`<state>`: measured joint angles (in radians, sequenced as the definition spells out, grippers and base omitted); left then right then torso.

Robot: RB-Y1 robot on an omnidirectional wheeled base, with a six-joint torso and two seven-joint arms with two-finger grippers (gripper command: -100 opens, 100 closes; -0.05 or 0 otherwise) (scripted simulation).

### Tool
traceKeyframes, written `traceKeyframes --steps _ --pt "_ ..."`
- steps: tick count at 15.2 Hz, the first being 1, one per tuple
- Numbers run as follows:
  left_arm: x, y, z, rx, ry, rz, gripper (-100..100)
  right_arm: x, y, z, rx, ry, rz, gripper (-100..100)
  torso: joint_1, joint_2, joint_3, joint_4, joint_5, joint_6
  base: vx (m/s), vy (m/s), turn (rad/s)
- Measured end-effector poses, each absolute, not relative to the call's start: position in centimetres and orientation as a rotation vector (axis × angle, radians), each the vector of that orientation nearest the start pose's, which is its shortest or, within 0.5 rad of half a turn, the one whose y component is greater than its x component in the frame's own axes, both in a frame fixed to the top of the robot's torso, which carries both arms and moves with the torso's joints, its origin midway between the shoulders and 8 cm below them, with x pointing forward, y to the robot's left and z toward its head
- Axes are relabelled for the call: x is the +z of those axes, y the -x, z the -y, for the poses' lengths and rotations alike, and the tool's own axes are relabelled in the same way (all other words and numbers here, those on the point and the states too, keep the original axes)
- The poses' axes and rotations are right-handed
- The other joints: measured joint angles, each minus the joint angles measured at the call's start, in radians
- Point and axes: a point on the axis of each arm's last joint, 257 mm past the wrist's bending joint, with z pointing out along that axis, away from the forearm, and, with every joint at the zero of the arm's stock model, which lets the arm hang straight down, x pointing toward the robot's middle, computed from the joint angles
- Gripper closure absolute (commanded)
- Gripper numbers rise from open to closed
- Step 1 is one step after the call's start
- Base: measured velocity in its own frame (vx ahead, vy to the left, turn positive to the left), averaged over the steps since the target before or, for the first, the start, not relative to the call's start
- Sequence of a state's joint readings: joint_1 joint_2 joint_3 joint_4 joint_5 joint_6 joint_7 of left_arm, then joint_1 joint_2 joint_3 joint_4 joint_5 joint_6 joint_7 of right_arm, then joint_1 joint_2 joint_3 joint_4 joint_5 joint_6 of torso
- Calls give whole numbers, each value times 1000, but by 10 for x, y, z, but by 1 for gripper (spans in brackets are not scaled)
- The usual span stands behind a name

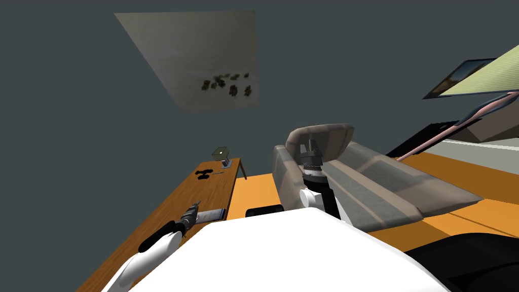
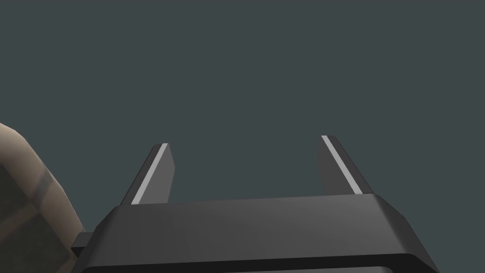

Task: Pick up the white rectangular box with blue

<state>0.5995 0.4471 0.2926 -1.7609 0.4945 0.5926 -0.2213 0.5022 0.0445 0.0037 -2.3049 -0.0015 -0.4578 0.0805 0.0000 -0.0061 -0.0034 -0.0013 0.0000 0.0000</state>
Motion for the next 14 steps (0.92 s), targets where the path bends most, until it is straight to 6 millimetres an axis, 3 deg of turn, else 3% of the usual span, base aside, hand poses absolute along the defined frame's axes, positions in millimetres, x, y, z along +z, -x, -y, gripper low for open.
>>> traceKeyframes --steps 14 --pt "-473 -132 -518 -157 2143 -1746 -100 27 -345 284 1226 -676 -607 0 0 1 0 0 0 0 78 13 -39"
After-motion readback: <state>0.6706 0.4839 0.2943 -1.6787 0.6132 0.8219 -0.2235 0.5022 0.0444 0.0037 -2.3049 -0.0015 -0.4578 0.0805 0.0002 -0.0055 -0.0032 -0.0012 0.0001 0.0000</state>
